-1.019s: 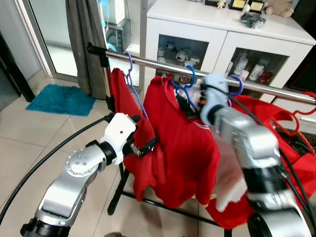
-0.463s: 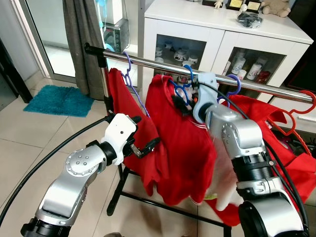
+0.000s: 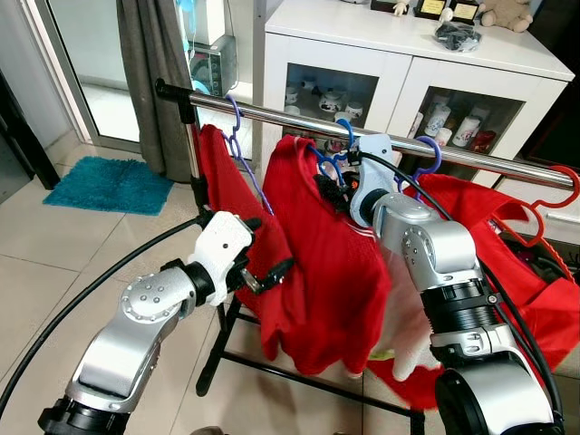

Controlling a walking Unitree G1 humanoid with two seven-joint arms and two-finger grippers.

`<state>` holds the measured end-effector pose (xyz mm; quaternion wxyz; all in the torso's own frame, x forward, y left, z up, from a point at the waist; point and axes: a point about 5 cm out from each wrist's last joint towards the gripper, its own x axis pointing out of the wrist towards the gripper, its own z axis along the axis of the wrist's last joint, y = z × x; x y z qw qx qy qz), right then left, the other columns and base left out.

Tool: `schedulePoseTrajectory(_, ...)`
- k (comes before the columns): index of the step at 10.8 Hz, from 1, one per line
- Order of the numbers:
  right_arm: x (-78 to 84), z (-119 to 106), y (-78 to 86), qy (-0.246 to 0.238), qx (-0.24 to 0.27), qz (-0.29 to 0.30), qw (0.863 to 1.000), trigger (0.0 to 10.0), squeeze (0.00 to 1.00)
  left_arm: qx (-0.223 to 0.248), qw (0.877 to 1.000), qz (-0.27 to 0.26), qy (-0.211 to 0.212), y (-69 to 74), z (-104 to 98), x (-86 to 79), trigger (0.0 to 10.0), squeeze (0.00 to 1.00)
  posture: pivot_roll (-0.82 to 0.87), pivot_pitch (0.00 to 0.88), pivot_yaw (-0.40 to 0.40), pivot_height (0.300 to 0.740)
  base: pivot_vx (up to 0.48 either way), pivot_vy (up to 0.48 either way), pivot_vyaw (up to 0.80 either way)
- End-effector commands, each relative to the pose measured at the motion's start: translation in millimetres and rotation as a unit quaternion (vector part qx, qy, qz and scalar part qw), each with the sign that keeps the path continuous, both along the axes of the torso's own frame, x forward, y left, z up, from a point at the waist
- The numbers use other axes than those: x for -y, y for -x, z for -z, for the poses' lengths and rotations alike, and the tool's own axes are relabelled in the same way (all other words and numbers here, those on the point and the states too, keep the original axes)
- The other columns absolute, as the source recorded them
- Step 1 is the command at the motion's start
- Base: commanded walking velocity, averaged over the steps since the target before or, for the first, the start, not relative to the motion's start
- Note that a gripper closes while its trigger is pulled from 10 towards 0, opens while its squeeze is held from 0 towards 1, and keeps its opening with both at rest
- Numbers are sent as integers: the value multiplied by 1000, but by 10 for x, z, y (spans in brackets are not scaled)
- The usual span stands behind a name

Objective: Hang hanger

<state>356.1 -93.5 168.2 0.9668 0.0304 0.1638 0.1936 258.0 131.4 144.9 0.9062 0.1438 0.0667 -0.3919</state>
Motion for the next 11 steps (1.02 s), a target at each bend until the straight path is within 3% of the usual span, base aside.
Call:
schedulePoseTrajectory(1,28,-28,-28,-4,4,4,1000,0,0,4,1000,15,-4,-25,-19,17,10000,0,-52,0,-75,740,0,0,0)
schedulePoseTrajectory(7,33,-25,-23,-8,10,4,1000,0,0,7,1000,22,-8,-24,-7,4,10000,0,-55,0,-64,740,0,0,0)
schedulePoseTrajectory(11,172,-284,25,-50,82,25,995,0,0,19,1000,-13,2,-55,-13,-44,10000,0,-57,0,-56,740,0,0,0)
